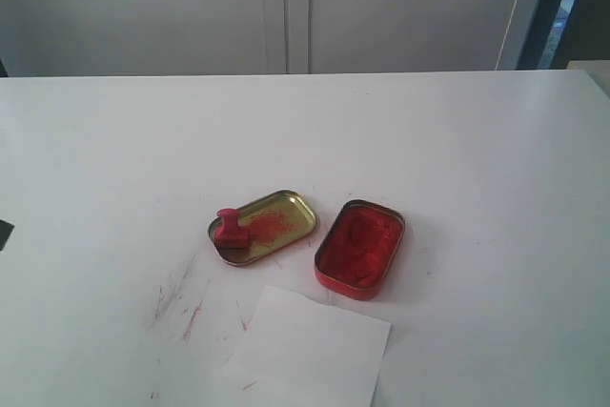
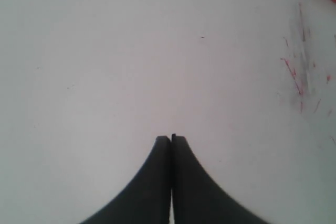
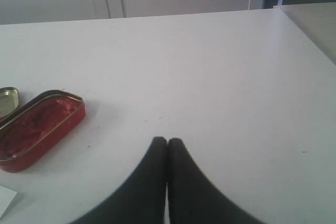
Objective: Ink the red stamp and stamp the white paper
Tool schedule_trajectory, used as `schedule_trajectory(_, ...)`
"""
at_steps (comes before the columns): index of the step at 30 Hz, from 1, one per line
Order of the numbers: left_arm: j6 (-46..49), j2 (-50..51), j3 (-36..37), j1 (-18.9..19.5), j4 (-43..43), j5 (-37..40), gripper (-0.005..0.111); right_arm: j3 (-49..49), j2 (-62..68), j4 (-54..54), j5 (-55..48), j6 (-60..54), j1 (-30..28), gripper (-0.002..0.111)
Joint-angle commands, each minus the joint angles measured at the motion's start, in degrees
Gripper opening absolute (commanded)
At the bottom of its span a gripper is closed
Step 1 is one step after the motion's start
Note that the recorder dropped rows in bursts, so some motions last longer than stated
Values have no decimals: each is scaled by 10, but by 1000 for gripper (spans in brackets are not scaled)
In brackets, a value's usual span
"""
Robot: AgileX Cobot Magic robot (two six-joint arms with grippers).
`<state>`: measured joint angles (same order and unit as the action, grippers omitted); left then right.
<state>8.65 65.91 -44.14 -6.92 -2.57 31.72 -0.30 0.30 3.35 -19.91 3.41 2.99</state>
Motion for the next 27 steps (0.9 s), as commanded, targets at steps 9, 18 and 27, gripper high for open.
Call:
schedule_trajectory(9,27,171,-128,-58,-6,48,0,3,-3,-4,4,1,-2,0)
schedule_trajectory(18,54,275,-215,-93,-10,85,0,3,-3,-4,4,1,-2,0)
schedule_trajectory(27,158,341,-300,-99,-55,116,0,3,-3,-4,4,1,-2,0)
